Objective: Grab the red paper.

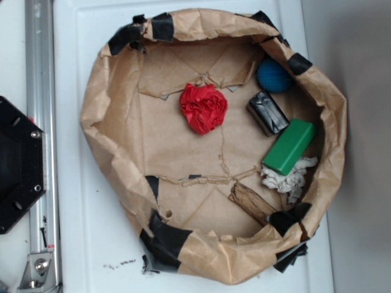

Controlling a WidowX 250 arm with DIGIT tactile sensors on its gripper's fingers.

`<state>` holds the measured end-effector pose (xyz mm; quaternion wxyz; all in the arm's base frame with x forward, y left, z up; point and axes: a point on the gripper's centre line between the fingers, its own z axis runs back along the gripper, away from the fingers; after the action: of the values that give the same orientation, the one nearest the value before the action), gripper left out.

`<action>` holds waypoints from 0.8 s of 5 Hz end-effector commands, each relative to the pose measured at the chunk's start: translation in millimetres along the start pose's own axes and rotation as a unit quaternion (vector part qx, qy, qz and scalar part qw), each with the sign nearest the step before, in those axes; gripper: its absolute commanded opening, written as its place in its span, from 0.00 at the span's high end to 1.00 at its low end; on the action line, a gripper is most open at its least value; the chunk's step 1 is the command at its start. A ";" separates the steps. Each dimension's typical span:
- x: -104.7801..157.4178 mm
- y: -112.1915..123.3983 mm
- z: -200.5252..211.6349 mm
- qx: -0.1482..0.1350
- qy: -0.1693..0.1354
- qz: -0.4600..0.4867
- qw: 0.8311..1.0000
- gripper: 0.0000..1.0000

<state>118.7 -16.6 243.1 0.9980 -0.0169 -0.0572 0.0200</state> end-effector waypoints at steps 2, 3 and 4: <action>47.4 4.7 -27.6 0.025 0.004 -0.009 1.000 0.00; 93.5 15.8 -62.4 0.048 0.009 0.017 0.999 0.00; 117.0 26.9 -80.1 0.069 -0.025 0.052 0.996 0.00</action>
<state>238.8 3.3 167.2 0.9946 0.0491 -0.0648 0.0650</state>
